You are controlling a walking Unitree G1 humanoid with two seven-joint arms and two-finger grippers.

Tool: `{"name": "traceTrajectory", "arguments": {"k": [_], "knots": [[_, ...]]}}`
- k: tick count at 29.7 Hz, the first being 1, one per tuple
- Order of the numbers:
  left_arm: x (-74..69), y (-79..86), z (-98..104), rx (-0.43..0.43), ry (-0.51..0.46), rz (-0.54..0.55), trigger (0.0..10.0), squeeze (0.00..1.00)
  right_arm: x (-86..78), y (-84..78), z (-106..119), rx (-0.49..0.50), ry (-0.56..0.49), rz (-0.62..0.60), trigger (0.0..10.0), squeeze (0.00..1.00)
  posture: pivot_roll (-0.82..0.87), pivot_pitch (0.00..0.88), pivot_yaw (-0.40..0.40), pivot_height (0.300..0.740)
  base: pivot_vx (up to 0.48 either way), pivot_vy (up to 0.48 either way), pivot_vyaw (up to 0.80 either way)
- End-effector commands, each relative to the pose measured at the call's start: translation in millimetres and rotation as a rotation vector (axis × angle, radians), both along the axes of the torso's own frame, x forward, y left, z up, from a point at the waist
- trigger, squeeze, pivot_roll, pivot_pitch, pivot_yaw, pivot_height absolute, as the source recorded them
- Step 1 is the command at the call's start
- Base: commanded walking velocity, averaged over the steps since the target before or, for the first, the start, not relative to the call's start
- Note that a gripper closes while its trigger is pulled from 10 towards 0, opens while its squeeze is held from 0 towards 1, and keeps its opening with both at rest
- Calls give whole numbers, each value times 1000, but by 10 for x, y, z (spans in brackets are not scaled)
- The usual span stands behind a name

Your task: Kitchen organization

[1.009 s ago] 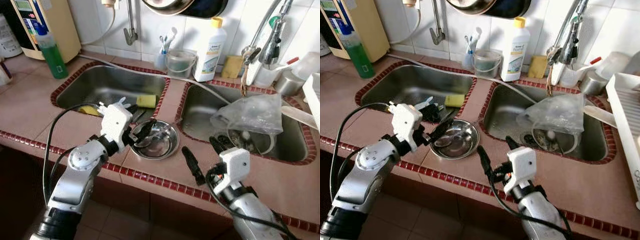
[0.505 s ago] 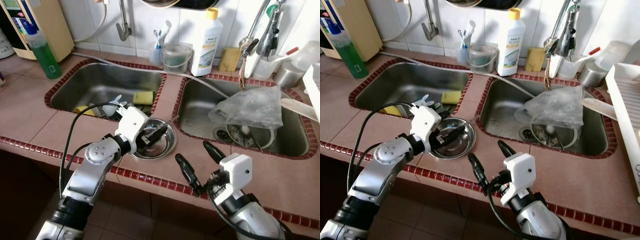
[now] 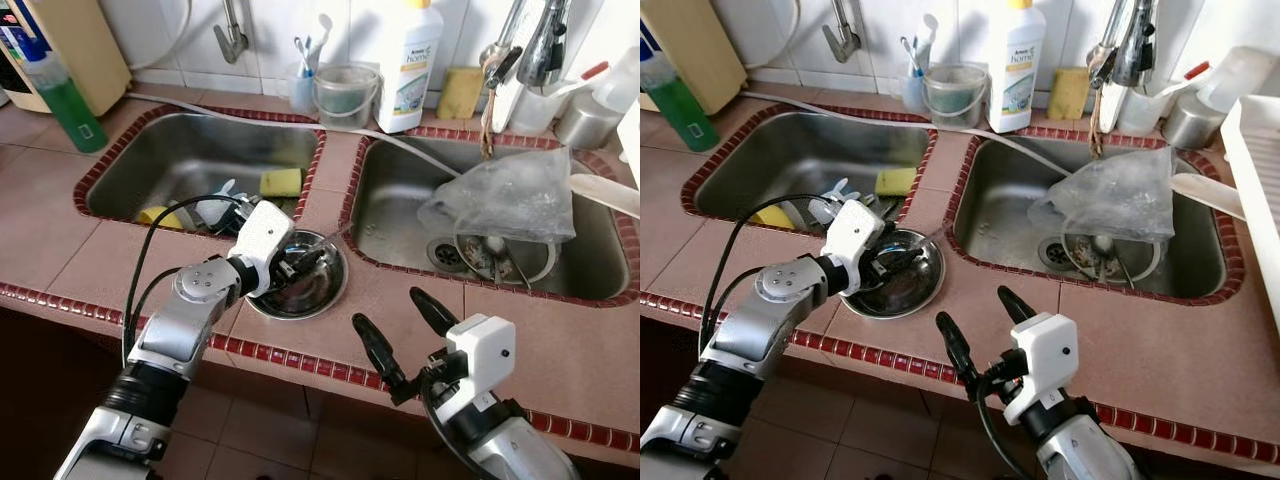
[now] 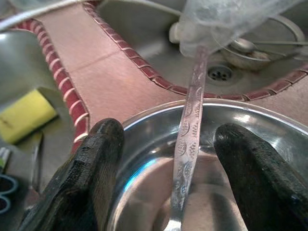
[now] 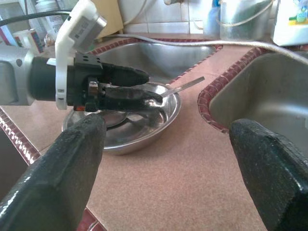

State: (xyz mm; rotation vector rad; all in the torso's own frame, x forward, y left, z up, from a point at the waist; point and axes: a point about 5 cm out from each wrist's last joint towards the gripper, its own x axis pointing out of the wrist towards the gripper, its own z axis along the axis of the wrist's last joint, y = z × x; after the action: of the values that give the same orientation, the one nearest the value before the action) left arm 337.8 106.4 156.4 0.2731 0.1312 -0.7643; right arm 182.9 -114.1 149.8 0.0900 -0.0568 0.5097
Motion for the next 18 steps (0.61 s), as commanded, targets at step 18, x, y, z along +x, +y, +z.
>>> {"name": "traceTrajectory", "arguments": {"k": [18], "knots": [[-77, 202, 152, 13, 4, 1, 10000, 0, 12, -26, 42, -12, -8, -8, 10000, 0, -135, 209, 76, 740, 0, 0, 0]]}}
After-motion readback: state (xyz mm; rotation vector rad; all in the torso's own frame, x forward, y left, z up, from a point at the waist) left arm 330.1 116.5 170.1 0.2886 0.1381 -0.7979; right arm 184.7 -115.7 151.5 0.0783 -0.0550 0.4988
